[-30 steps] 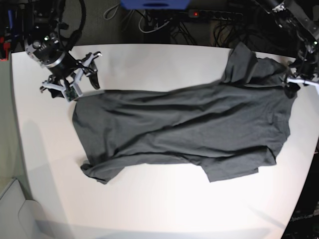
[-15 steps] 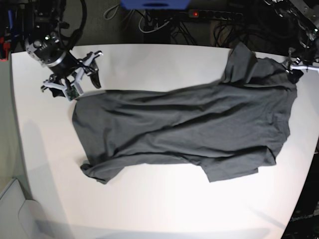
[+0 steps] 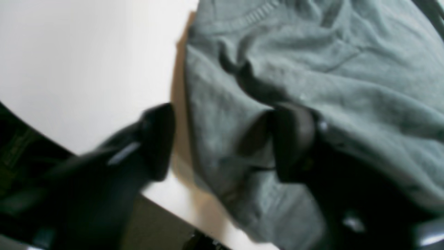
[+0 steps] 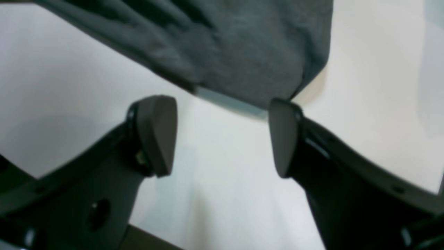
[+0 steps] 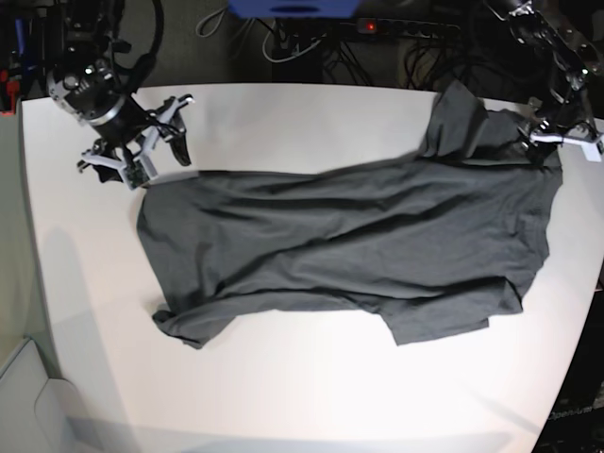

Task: Layout the t-shirt on the table in an organized manner, then fold the t-shirt properly
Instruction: 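Grasp the shirt's shoulder corner with the left gripper, then grasp the shirt's hem corner with the right gripper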

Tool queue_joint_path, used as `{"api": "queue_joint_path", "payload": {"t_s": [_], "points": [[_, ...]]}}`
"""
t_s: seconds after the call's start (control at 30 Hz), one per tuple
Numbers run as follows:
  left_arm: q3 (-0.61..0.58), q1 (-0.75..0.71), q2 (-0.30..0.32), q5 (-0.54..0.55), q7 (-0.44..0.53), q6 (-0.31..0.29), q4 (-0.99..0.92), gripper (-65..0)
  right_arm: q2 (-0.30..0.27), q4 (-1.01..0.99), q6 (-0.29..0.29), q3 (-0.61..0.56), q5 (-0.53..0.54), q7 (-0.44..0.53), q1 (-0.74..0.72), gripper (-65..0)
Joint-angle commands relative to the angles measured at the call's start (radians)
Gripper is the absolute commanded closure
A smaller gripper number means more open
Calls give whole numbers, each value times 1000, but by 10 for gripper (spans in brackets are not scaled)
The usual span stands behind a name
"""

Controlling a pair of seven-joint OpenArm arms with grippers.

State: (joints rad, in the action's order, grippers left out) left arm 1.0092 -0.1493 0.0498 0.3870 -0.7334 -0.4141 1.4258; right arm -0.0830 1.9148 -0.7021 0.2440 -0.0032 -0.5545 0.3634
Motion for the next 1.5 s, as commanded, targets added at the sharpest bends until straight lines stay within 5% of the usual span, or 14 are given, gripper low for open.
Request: {"api": "queue_joint_path", "payload": {"t_s": [0.0, 0.1, 0.27, 0.63, 1.17, 1.47], "points": [[1, 4, 9, 7, -8, -2, 8, -291, -8, 15, 4, 4, 12, 20, -2, -419], [3, 7, 9, 7, -8, -2, 10, -138, -8, 15, 4, 4, 12, 20, -2, -419], [-2, 7, 29, 10, -8, -2, 16, 0, -7, 15, 4, 4, 12, 20, -4, -418], [4, 0, 58, 10, -8, -2, 20, -3, 47, -10, 4, 7, 12, 18, -112, -423], [4, 4, 71, 10, -8, -1, 20, -3, -34, -301, 4, 64, 13, 29, -226, -447], [4, 3, 72, 10, -8, 1, 20, -3, -33, -417, 4, 62, 15, 30, -269, -447]]}}
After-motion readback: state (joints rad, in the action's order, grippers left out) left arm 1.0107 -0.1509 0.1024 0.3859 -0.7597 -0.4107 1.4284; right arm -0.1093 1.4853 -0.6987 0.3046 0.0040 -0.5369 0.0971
